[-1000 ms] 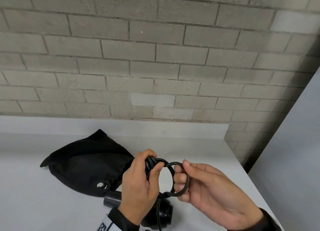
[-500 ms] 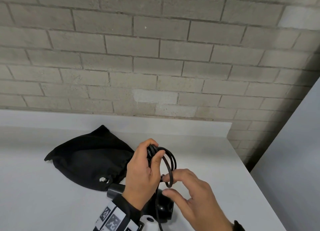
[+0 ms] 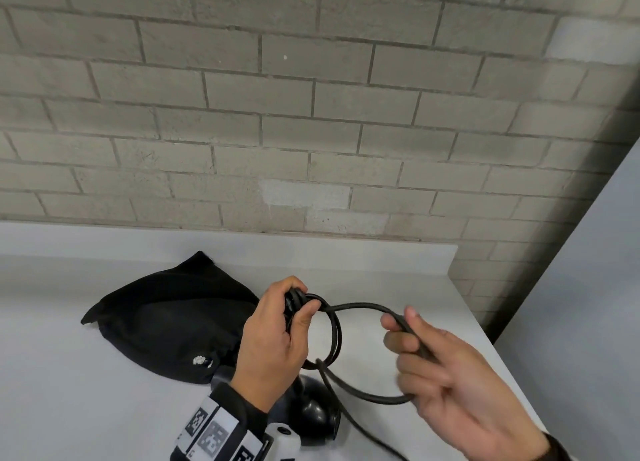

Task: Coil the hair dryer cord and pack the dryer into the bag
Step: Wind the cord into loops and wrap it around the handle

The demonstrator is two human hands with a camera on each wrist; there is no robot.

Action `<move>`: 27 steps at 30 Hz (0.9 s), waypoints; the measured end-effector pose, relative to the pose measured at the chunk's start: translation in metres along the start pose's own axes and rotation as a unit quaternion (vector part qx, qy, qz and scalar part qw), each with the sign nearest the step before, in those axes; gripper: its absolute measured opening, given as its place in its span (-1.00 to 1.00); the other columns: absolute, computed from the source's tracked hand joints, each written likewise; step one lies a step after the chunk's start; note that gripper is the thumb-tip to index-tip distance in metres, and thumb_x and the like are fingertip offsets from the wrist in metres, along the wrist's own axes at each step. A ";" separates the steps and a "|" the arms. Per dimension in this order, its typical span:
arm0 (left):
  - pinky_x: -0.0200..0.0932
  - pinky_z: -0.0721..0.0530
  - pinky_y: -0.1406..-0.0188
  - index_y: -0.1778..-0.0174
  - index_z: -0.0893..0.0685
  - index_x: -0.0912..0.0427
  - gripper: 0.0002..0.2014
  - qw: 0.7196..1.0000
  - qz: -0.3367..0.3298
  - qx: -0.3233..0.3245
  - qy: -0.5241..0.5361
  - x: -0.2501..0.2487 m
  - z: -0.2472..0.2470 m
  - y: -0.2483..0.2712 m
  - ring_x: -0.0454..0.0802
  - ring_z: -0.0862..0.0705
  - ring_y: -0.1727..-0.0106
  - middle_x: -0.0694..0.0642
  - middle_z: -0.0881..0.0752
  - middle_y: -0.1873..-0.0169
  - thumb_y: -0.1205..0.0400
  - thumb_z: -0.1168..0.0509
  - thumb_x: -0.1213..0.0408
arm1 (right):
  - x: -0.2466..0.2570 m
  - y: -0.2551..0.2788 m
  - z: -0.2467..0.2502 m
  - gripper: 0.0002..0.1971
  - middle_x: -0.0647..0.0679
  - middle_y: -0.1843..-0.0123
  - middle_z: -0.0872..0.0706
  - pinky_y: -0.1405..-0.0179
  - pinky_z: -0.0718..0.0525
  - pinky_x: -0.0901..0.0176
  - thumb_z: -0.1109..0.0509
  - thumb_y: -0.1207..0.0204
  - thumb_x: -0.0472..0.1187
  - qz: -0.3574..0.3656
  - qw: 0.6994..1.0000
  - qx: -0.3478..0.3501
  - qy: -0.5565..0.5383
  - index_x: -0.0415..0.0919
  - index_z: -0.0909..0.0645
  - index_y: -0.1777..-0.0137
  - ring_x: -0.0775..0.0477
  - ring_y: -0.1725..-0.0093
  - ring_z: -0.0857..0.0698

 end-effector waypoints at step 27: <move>-0.48 -0.51 0.24 -0.09 -0.50 -0.12 -0.85 0.999 0.037 -0.013 0.028 0.007 -0.002 -0.002 -0.23 -0.59 0.28 -0.15 -0.59 0.25 -0.67 -0.21 -0.03 | -0.052 -0.008 0.011 -0.85 -0.14 0.19 -0.85 -0.06 -0.73 0.14 -0.61 -0.31 -0.01 0.291 0.920 -0.089 0.249 -0.06 -0.78 0.24 -0.15 0.03 -0.83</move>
Point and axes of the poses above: each hand's wrist, its own y-axis away from the middle knuckle, its own z-axis out of the back of the hand, x = y × z, the point moved 3 cm from there along -y, towards the middle knuckle
